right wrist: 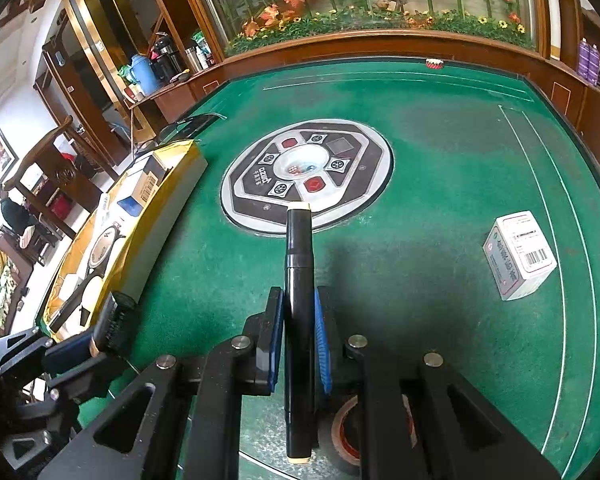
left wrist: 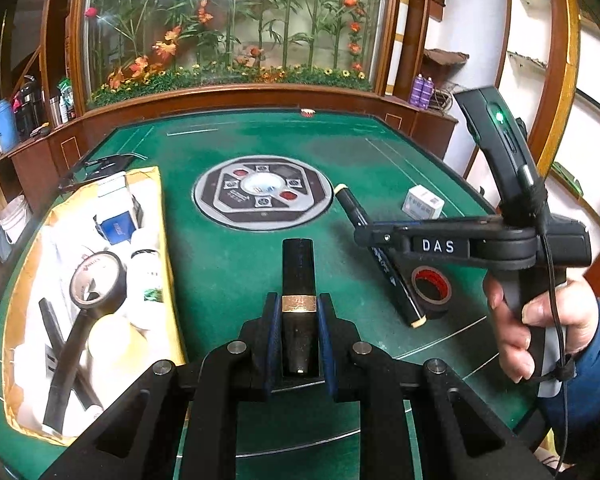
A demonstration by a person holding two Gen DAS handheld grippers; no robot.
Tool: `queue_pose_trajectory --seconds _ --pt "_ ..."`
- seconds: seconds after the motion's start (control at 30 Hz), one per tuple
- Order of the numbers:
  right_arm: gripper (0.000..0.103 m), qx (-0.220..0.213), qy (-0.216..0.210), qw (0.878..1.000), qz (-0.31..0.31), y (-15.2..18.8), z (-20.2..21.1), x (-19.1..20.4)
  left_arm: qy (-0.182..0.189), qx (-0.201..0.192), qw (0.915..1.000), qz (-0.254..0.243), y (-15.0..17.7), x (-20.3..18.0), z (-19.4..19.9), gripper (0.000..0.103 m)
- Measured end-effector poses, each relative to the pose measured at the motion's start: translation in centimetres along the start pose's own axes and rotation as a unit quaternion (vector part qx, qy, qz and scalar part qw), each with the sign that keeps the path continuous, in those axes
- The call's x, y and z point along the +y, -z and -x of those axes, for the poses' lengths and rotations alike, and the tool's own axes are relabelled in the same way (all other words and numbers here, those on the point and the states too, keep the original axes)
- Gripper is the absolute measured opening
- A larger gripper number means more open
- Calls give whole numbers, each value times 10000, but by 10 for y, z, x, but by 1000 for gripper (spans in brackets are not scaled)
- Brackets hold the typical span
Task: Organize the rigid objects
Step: 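Carry both black markers over the tray with both grippers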
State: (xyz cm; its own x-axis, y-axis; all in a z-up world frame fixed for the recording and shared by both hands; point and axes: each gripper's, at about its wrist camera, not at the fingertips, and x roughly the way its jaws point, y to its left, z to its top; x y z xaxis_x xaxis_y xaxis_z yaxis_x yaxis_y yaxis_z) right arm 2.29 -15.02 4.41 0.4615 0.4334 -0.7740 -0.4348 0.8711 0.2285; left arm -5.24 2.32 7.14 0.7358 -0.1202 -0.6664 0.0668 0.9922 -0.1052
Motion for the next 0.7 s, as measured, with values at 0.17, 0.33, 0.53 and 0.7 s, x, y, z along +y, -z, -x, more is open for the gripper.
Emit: queue_pose_trajectory --seconds 0.17,0.33,0.53,0.7 --pt "14 -63 -107 9999 -14 -1 3 8 -39 -102 9999 121 -3 10 5 18" --pt "14 -133 -233 9996 -42 -3 7 19 -87 -198 9994 254 -5 22 14 18" --pt "14 -164 -396 9991 15 -7 8 39 -202 -300 9986 388 -6 38 22 18" --pt "14 -194 -572 9981 92 -14 11 61 -338 -410 9971 546 -6 57 32 18"
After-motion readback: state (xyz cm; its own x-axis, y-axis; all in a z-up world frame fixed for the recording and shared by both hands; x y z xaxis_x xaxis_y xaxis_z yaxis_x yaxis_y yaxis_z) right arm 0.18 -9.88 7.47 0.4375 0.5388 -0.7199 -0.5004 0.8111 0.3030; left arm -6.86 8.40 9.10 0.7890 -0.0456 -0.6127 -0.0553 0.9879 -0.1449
